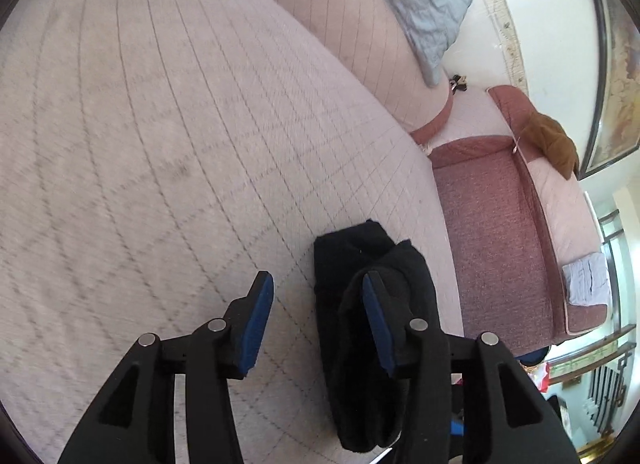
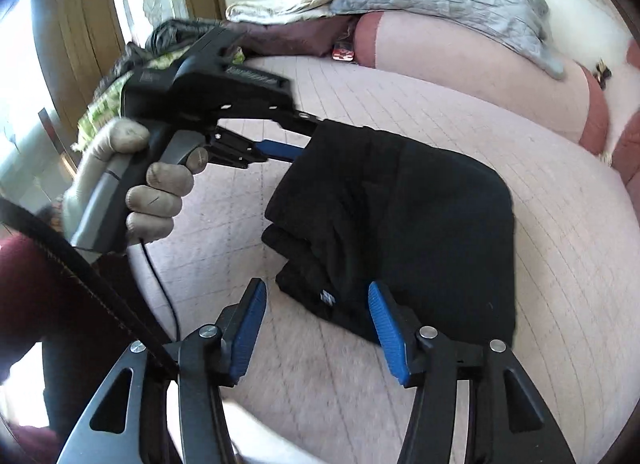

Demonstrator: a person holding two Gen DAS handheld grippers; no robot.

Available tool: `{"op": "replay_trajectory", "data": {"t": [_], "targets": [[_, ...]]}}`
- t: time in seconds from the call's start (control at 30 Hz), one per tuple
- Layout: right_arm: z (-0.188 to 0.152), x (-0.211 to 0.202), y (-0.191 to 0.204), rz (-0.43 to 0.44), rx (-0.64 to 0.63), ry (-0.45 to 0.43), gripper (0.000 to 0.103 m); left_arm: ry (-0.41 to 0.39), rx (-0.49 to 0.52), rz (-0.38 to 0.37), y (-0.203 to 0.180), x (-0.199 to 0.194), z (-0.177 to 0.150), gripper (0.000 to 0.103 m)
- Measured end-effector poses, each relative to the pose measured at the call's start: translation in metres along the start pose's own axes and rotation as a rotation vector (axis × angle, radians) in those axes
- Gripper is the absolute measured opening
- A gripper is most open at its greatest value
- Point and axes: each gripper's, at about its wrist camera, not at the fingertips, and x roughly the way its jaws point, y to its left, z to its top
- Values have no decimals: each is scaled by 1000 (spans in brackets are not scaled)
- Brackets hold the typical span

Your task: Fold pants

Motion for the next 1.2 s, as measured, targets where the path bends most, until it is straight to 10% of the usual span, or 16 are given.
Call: {"op": "replay_trajectory", "data": {"t": [0.33,0.53,0.83,1.1,1.2], "targets": [[27,-25,-88,-142,226,-86,58,-15,85,-52,-48,-11,-14,47],[15,16,-111,-134,328,8,60,93,141,146,-59,69,-21,49],[-1,3,-143,14,453,-27,68,-44,66,89,-47,6,-24,64],[1,38,-192,224,651,-11,68,88,33,40,-38,44,-55,67],[0,59,-200,325,716,5,68,71,39,-2,-49,60,-52,88]]}}
